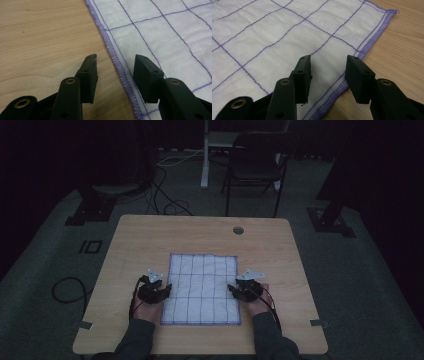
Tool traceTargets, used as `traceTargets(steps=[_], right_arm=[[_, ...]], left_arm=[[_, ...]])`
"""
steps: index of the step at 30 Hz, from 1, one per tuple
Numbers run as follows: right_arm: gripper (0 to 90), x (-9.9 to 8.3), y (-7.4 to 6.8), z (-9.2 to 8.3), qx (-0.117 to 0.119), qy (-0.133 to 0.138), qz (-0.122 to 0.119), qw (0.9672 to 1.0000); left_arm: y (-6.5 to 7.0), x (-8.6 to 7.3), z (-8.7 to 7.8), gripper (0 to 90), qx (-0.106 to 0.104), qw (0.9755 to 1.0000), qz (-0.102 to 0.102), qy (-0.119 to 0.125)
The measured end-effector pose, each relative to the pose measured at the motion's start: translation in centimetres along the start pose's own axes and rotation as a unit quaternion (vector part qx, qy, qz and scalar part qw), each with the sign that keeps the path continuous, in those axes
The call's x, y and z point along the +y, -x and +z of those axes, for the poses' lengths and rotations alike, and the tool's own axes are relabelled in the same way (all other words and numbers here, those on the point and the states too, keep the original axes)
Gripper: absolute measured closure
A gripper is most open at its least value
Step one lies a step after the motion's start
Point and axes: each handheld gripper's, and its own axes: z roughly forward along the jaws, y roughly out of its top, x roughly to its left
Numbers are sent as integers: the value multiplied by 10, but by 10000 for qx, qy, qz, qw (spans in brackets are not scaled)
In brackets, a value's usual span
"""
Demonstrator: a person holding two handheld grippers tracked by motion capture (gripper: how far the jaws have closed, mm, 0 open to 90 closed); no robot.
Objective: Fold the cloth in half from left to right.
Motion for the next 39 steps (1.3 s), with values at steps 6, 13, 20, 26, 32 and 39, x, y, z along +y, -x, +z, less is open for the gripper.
traceTargets(steps=[6,13,20,26,32,39], right_arm=[[562,-1,-1,0,-23,4,20,10000],[560,-1,-1,-1,-9,-4,36,10000],[554,-1,-1,-2,-9,-36,43,10000],[612,-1,-4,-13,-113,62,10,9999],[768,-4,-1,-21,-89,32,18,10000],[847,0,0,-18,40,7,-48,10000]], left_arm=[[1,5,9,551,-182,9997,53,137],[-2,7,12,541,-527,9981,-231,207],[6,10,15,567,-376,9991,-44,182],[12,10,14,737,-344,9993,103,126],[10,11,12,853,-451,9989,126,26],[2,13,12,861,-438,9990,45,-30]])
